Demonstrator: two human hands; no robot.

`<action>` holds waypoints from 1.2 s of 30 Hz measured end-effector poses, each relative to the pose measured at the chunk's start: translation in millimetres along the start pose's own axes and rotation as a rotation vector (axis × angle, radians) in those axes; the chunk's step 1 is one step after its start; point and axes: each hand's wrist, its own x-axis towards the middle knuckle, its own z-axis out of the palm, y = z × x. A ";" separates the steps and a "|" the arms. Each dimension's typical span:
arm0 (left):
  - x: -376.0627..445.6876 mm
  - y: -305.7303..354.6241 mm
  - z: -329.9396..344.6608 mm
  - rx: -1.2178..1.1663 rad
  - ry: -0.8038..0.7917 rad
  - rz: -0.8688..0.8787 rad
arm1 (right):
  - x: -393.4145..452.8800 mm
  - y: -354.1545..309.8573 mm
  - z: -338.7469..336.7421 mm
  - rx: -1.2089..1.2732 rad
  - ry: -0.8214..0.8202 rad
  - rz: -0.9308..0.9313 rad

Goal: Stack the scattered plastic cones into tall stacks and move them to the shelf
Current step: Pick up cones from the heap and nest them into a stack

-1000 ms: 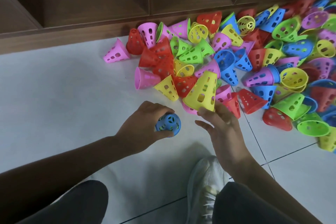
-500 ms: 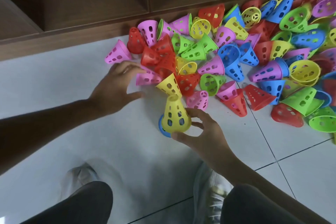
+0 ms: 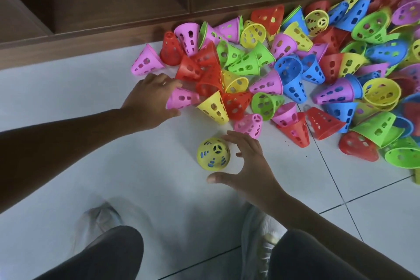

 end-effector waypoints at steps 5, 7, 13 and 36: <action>-13.2 -3.3 5.6 -0.028 0.003 -0.098 | 16.1 -8.3 -19.3 0.095 0.100 -0.099; -20.4 -5.5 6.5 -0.063 -0.011 -0.150 | 30.1 -14.7 -26.1 0.075 0.128 -0.132; -43.4 8.0 1.9 -0.363 0.013 -0.297 | 73.9 -33.7 -32.0 -0.070 0.058 -0.173; -95.1 55.0 -26.0 -1.316 -0.004 -0.553 | 106.9 -32.9 -40.0 -0.371 0.227 -0.306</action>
